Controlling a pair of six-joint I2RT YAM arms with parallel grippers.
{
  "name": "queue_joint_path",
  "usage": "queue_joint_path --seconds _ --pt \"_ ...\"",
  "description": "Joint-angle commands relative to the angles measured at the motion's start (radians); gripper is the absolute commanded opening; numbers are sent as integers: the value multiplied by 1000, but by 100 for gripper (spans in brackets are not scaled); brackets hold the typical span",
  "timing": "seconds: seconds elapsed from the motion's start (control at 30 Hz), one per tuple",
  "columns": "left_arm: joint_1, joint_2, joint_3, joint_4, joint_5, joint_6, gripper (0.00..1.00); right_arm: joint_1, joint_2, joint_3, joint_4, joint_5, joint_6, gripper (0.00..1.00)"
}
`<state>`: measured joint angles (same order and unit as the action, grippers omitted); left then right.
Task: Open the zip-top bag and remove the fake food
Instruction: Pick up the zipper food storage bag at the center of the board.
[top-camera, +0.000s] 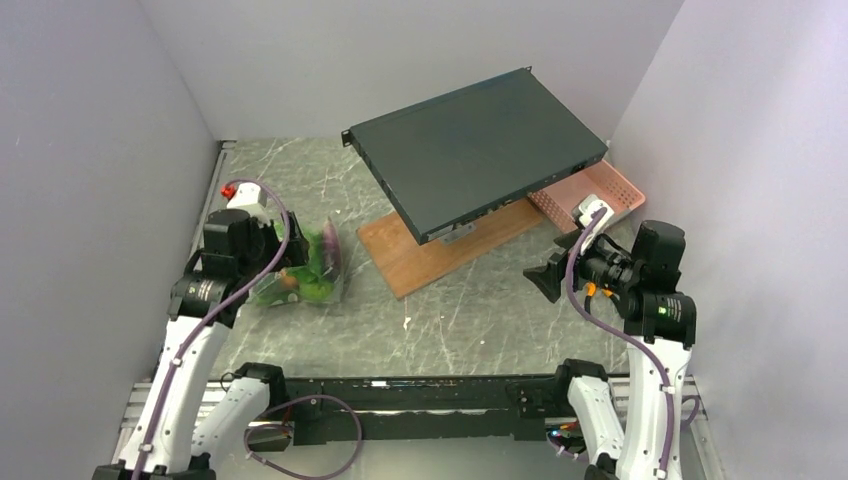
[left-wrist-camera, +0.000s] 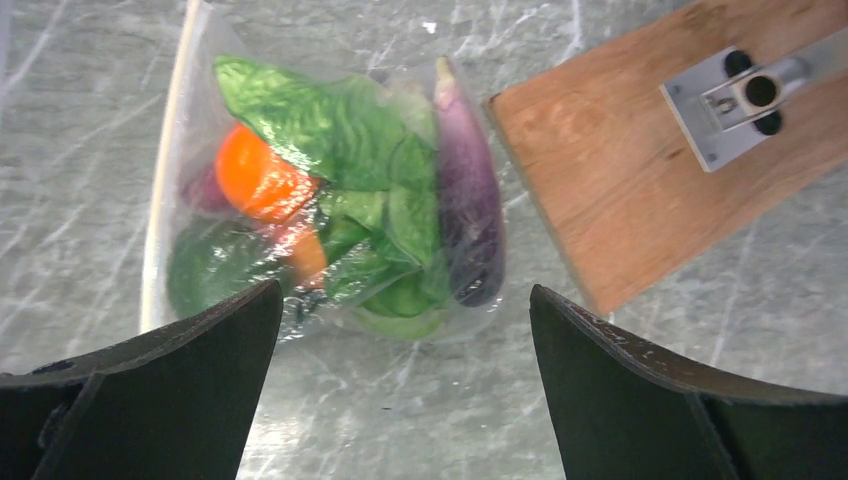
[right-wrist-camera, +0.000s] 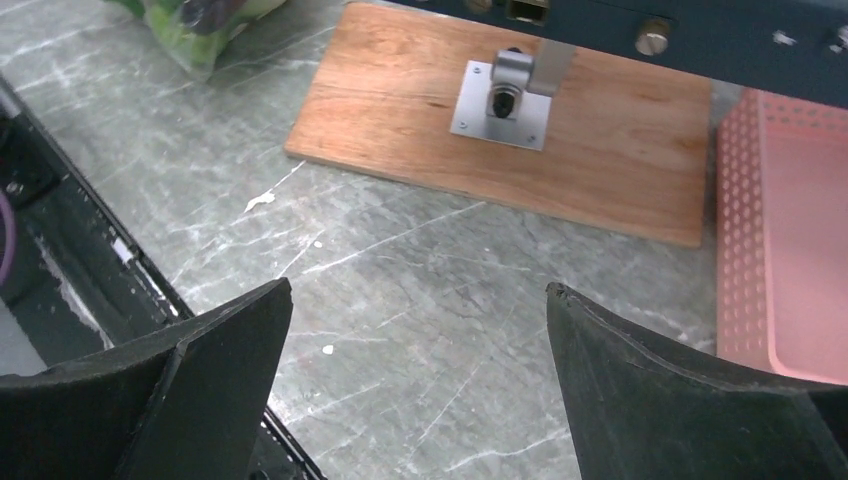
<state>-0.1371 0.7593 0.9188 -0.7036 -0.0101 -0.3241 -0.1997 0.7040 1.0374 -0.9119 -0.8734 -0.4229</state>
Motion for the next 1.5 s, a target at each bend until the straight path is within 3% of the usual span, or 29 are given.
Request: queue_joint_path --seconds 0.0,0.23,0.4,0.57,0.73,0.83,0.93,1.0,1.1,1.23,1.47 --pt "27 74 81 -47 -68 141 99 4 18 -10 -41 -146 -177 100" --pt "195 279 97 29 26 202 99 8 34 -39 -151 -236 -355 100" --pt "387 377 73 89 239 183 98 9 37 -50 -181 -235 -387 100" --pt "418 469 71 125 366 182 97 10 43 -67 -156 -241 -356 100" --pt "423 556 81 124 446 195 69 10 54 -71 -137 -246 -338 100" --pt "424 584 89 132 471 195 43 10 61 -72 -137 -252 -337 100" --pt "424 590 106 126 487 211 11 11 67 -69 -146 -254 -346 100" --pt "421 573 124 114 504 229 0 11 72 -65 -149 -256 -353 100" --pt "397 523 160 72 518 287 0 13 81 -60 -155 -265 -366 100" --pt "284 429 203 -2 491 393 0 17 89 -53 -156 -296 -377 100" --pt "145 300 252 -103 510 457 0 31 95 -59 -162 -383 -428 100"
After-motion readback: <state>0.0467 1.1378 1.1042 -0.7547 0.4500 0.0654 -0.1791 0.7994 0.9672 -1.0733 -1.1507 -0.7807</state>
